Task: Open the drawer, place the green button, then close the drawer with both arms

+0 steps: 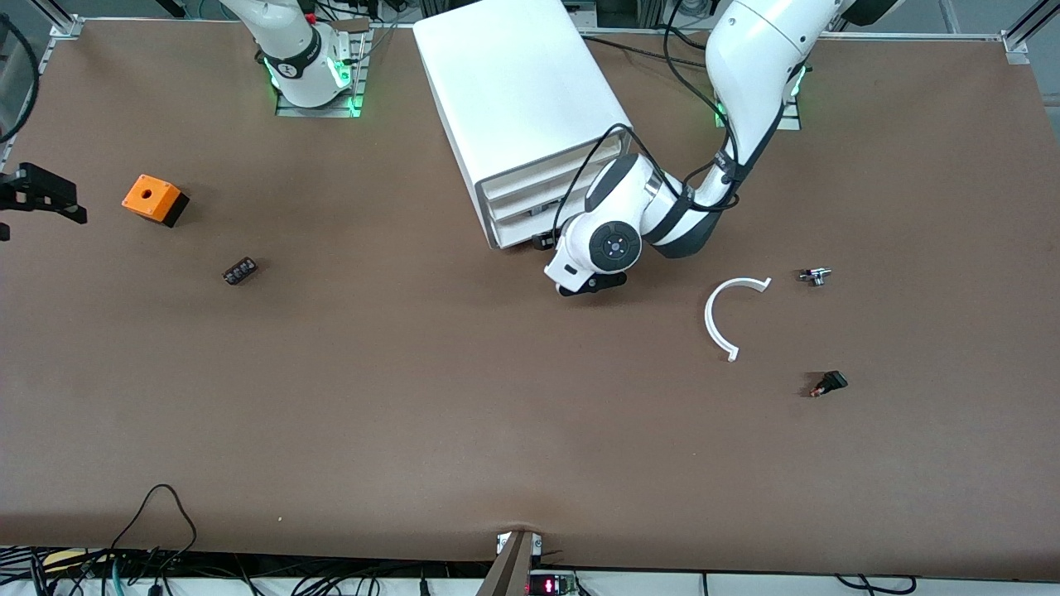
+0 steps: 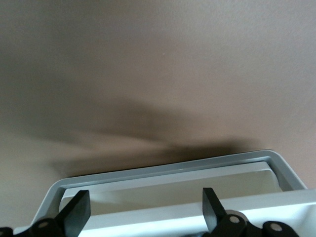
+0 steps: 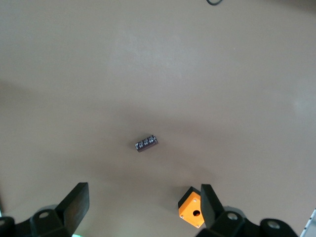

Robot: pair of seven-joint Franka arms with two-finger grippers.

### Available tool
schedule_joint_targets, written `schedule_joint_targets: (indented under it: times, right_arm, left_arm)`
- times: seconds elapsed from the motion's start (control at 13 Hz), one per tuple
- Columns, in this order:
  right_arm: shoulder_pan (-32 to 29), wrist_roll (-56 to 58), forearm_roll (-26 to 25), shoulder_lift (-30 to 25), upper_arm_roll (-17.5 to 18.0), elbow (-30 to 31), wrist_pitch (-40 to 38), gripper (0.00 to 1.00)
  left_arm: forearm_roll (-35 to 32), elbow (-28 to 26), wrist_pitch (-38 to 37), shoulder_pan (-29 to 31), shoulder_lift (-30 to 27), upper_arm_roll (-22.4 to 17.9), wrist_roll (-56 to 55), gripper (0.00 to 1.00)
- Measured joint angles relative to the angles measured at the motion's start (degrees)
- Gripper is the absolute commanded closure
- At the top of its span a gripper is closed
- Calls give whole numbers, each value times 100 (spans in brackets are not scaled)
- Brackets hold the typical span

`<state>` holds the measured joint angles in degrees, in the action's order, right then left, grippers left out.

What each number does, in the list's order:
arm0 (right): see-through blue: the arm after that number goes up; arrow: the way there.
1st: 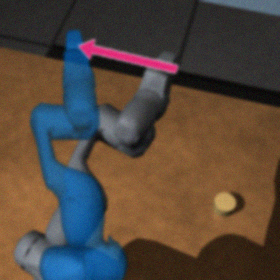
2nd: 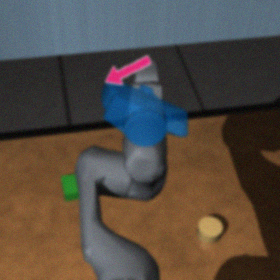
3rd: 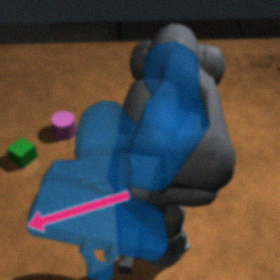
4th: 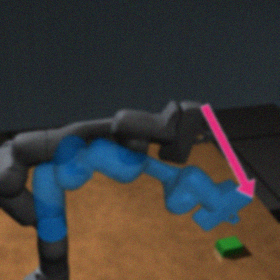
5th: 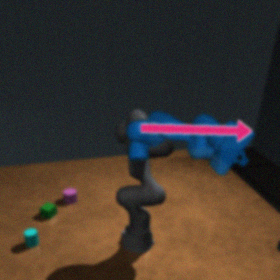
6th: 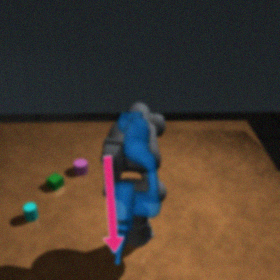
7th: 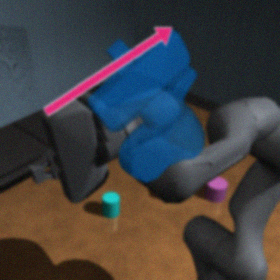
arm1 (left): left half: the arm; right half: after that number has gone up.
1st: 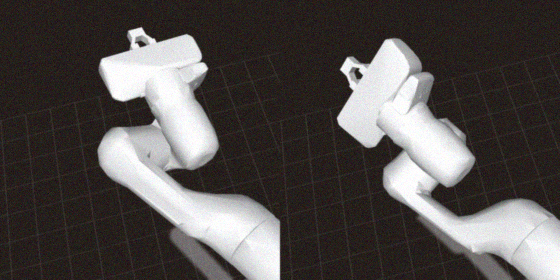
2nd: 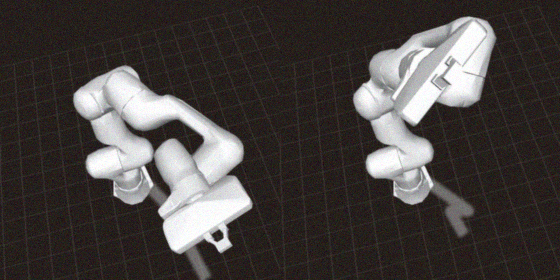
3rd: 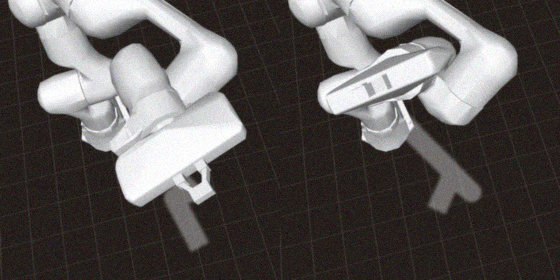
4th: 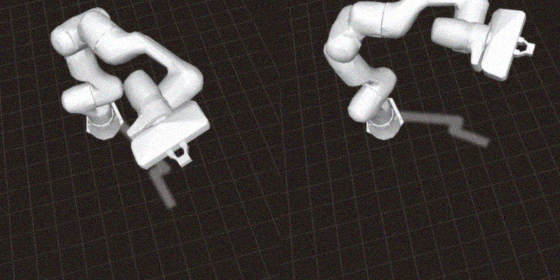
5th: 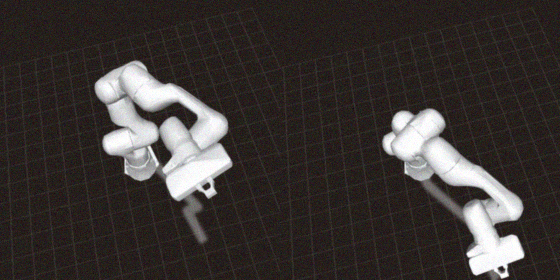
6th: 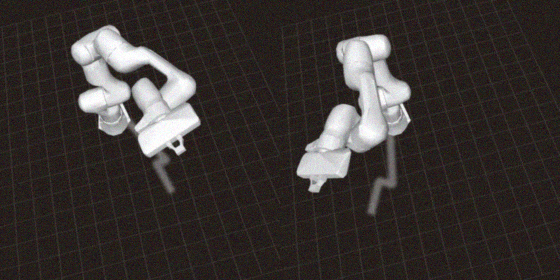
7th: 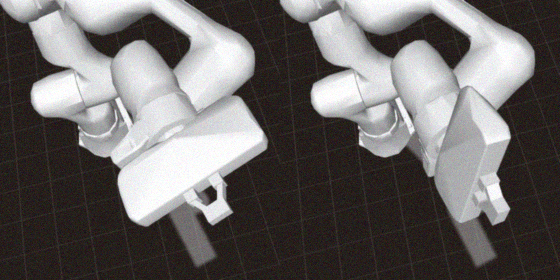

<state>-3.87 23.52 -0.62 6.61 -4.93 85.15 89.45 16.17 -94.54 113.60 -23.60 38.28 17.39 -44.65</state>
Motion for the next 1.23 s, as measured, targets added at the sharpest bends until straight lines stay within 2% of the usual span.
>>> schedule_joint_targets:
  times: [0.38, 0.77, 1.0, 1.23]
  right_arm:
    - [4, 8, 0, -204, 145, 17, -160, 0]
    - [6, 8, 0, -1040, 212, 1009, 219, 0]
    - [6, 6, 0, -1150, 212, 1167, 222, 0]
    - [11, 5, 6, -1146, 221, 1231, 209, 0]
  left_arm:
    - [108, -50, -14, -5, 0, 75, 1, 0]
    - [132, -55, -15, 9, -2, 138, 3, 0]
    - [134, -3, -74, 158, -112, 141, 10, 0]
    - [68, 116, -311, 500, -450, 127, 53, 0]
